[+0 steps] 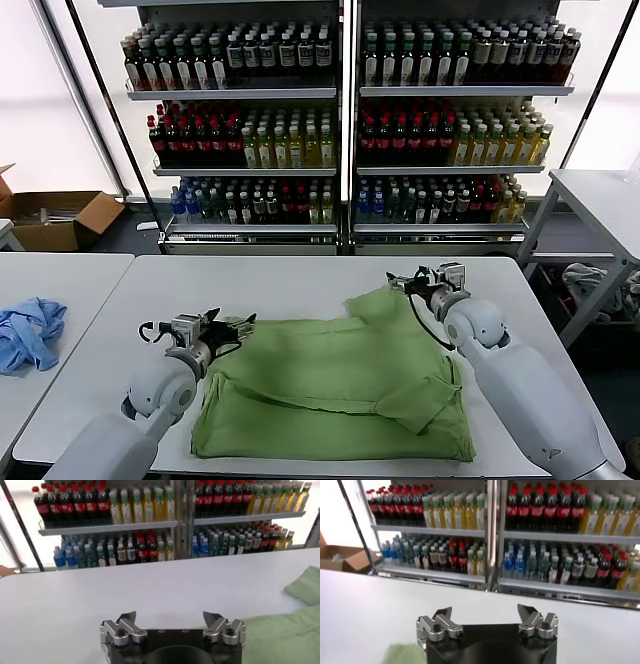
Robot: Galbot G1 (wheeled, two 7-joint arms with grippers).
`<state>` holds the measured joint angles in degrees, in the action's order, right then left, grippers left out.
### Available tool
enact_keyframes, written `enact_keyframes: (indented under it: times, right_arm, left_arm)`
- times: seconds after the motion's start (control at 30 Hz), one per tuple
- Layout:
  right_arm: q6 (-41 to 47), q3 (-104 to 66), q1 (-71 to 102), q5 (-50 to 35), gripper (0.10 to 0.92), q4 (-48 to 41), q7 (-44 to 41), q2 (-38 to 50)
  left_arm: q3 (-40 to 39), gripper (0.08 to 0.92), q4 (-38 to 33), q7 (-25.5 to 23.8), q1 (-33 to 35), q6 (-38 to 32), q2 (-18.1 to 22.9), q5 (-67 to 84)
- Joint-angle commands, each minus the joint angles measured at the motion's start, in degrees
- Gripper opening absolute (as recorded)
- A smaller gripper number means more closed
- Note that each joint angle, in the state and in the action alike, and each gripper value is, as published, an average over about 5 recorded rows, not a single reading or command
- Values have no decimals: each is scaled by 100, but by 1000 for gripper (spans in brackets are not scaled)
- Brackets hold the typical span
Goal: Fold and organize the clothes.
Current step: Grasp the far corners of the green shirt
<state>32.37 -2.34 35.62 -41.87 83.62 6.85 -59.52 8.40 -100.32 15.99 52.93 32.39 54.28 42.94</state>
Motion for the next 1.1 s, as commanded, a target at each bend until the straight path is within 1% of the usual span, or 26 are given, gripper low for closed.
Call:
enact_keyframes:
  times: [0.03, 0.33, 0.57, 0.9, 0.97, 1.03, 1.1]
  right_arm:
    - [73, -32, 171, 100, 823, -371, -183, -132]
    - [68, -10, 115, 202, 823, -435, -257, -206]
    - [14, -31, 93, 263, 823, -476, -288, -260]
    - [-114, 24, -65, 466, 823, -784, -420, -442]
    - [-129, 44, -51, 503, 820, -819, -455, -451]
    - [-145, 56, -18, 539, 803, -833, -500, -452]
    - [-174, 53, 21, 567, 764, -837, -571, -442]
  left_arm:
    - [-32, 823, 568, -129, -256, 77, 83, 28]
    - [70, 823, 775, -114, -203, 77, 248, 31]
    - [206, 823, 695, -118, -16, 74, 210, 39]
    - [214, 820, 629, -192, 146, 68, 287, -80]
    - [206, 799, 617, -209, 147, 67, 298, -86]
    - [198, 753, 599, -255, 147, 66, 298, -109]
    - [191, 701, 584, -318, 149, 65, 293, -147]
